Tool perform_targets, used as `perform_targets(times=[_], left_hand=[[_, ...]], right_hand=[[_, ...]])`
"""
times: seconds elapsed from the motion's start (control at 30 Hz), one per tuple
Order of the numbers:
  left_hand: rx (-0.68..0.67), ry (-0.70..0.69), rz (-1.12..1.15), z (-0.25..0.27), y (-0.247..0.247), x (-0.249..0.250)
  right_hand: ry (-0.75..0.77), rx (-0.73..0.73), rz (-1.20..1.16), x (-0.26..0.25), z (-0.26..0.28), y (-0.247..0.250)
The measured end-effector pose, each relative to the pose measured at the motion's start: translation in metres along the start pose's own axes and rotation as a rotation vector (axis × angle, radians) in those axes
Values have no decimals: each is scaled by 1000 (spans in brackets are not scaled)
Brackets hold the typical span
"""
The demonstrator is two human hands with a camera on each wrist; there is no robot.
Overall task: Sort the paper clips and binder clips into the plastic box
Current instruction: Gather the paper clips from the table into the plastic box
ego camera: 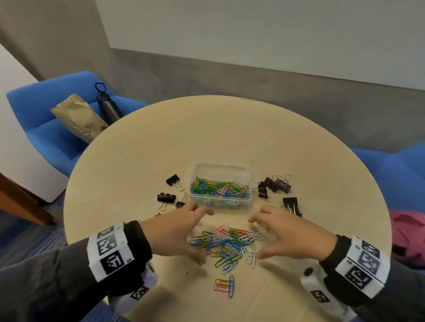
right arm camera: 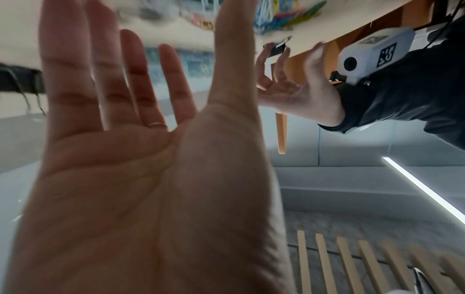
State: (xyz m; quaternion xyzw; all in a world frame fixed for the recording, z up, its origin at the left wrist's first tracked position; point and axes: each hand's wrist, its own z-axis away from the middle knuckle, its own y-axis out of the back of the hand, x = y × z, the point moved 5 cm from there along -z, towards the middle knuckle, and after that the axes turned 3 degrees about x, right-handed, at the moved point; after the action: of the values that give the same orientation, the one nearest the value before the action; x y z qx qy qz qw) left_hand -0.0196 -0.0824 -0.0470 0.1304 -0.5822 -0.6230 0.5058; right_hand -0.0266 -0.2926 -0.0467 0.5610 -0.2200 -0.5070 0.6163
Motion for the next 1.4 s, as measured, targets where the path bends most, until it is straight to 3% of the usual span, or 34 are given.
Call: perform_targets(times=[0.07,0.43,0.63,0.87,1.1,1.27,1.4], left_hand=[[-67,29,7,1,-12,-2],[6,2,-68,-32,-21,25],[42,-62,-190,-37,-19,28],[98,-72,-149,-33,-11,23],[118,-72,-46,-32,-4,24],[111,-79,2,-30,0,23],[119,-51,72,-27,9,15]], right_hand=[[-36,-31,-15,1,0,-9],[48,16,-29,-35,-20,-20],[69,81,-7,-30,-19,-14],[68,84,-109,-19,-25,13],[72,485,-238,-27,-63,74],[107,449,-285,-31,-85,68],[81,500,-356,-19,-77,68]])
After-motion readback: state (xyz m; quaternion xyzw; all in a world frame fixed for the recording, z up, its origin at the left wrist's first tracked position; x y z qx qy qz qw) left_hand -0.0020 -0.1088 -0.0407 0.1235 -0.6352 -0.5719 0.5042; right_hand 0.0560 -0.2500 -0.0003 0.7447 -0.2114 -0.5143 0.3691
